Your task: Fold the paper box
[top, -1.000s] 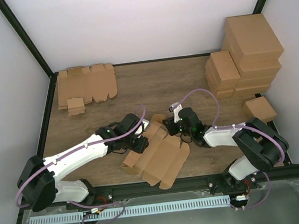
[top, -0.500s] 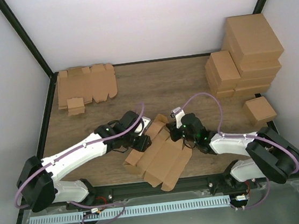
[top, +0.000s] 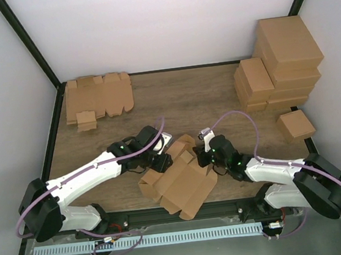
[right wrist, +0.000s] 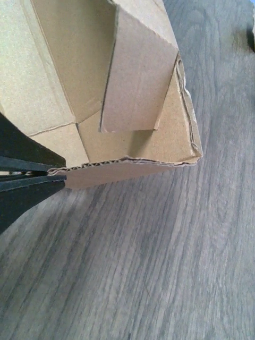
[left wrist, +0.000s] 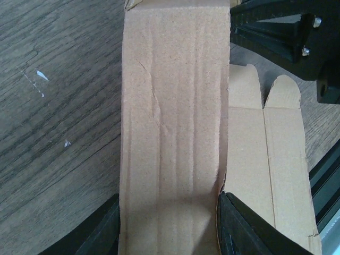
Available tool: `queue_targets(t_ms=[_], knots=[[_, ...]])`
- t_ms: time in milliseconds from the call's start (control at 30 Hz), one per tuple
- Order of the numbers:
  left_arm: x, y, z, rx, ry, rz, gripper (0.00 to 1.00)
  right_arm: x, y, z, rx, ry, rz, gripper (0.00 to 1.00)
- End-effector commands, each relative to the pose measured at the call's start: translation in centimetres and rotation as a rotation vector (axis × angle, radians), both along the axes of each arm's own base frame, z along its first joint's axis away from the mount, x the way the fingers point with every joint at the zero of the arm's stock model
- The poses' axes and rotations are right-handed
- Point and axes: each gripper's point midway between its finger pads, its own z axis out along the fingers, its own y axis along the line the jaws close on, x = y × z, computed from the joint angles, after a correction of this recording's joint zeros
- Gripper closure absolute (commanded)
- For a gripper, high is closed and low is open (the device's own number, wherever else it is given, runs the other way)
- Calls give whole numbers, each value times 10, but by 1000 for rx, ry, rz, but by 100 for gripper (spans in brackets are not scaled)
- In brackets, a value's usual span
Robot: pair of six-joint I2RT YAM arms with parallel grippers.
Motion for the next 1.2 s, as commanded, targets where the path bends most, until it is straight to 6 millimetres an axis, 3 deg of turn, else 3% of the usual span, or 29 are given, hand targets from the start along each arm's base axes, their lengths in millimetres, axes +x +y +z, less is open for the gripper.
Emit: queue_targets(t_ms=[0,533,1167], knots=[[13,3,10,1,-53,48,53,-12,4,-1,-4,33,7,99],[2,-10,5,9,-43,-56,53,-39,4,-9,67,114,17,99],[4,-10,5,20,-62,-43,53,-66,29,-10,27,64,72,99]])
